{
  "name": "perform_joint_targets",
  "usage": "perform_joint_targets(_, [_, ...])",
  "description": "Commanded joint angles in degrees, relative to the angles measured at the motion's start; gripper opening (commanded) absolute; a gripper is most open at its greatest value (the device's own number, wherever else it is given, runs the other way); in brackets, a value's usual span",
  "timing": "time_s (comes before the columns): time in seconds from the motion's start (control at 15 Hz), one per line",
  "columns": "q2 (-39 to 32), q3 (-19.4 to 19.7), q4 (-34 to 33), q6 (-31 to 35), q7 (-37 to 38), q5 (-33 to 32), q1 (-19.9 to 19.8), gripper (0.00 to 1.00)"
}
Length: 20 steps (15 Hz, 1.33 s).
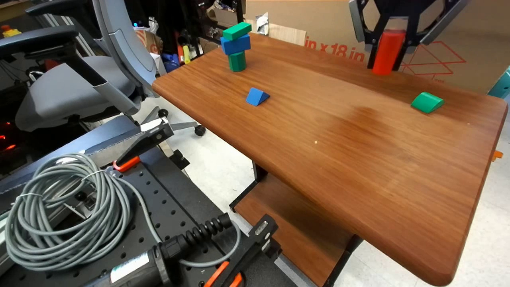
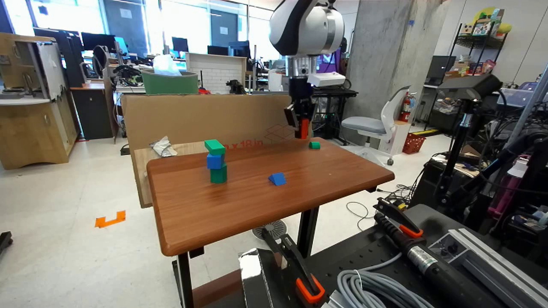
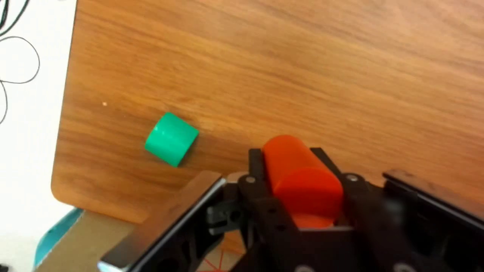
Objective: Move the orange block forward
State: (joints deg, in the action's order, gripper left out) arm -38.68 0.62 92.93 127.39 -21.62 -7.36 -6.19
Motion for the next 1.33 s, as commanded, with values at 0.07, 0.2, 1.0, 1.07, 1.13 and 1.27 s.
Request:
perform_joint_targets(0.07, [2.5, 0.5, 7.2, -1.2, -3.0, -1.5, -1.8, 0.1])
perform_joint_targets(0.2, [1.8, 1.2, 9.3, -1.0, -2.7, -2.9, -1.3, 0.1])
perform_joint_targets(1.0, [3.7, 1.1, 16.0, 0.3, -2.0, -8.3, 0.4, 0.74])
perform_joint_targets(1.07, [4.3, 0.9, 16.6, 0.8, -2.4, -8.1, 0.1, 0.8])
perform_joint_targets(1.13, [4.7, 0.8, 17.0, 1.1, -2.7, -8.0, 0.0, 0.89])
perform_joint_targets(1.27, [5.6, 0.4, 17.8, 1.8, -3.2, -7.5, -0.4, 1.0])
